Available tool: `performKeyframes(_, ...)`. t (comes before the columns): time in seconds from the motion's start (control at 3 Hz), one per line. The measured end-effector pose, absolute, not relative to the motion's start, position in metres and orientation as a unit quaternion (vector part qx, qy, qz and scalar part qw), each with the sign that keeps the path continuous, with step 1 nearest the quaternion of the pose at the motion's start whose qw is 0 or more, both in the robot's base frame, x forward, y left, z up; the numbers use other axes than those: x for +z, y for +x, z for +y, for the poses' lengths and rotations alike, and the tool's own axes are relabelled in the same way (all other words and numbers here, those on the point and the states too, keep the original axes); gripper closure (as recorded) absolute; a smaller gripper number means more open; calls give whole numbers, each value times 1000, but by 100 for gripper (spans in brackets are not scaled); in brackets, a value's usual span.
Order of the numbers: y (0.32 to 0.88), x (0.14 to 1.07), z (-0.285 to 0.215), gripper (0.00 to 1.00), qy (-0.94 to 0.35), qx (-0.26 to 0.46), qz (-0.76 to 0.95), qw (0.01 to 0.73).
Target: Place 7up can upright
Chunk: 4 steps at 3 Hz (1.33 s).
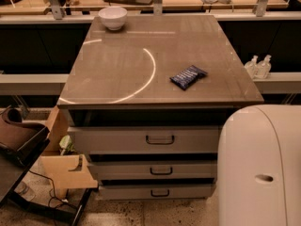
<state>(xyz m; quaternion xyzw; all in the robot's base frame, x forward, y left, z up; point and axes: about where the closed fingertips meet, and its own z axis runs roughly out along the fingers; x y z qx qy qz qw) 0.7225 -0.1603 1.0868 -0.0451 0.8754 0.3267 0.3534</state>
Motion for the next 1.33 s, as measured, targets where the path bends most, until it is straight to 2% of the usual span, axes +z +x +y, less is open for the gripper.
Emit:
performKeyframes(0.33,733,1090,-153,100,2,366,863,348)
performKeyframes(1.33,721,1116,-142,100,-20,330,869,368)
